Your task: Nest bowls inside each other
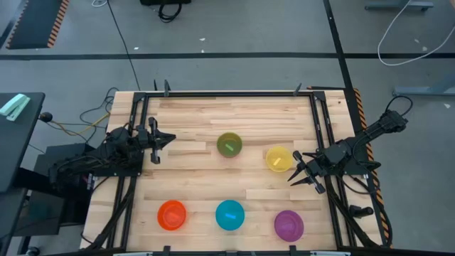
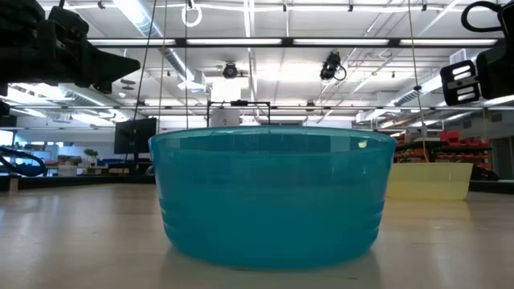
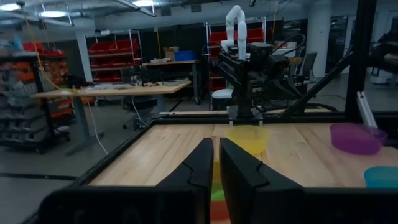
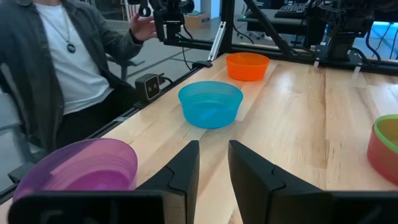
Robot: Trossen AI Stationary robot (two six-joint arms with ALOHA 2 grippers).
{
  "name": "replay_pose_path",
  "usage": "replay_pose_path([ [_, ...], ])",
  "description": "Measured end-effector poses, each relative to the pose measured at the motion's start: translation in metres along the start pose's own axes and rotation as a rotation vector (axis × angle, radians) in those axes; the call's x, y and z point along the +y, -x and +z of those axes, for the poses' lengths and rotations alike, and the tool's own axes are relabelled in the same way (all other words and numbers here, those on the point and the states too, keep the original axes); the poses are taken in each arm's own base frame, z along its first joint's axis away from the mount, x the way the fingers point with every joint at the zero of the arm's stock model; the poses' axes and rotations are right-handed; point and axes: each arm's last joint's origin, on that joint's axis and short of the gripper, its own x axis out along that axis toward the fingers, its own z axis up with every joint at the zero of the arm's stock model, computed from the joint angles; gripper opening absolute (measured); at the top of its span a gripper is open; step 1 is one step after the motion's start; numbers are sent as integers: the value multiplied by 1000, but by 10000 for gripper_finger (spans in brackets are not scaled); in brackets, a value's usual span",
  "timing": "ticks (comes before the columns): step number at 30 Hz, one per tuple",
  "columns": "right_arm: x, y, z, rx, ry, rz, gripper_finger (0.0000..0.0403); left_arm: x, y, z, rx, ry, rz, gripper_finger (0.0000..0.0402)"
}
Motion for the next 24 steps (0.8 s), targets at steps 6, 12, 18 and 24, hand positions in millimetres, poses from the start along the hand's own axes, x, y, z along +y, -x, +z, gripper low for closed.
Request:
replay_pose_path([
  [6,0,0,0,0,8,0,94,0,0,0,-1,-50,0,28],
  [12,0,0,0,0,13,0,94,0,0,0,-1,-49,0,37],
  [18,0,0,1,-8,12,0,94,0,0,0,-1,-49,0,40],
  [24,0,0,1,-9,-45,0,94,0,0,0,-2,-49,0,31],
])
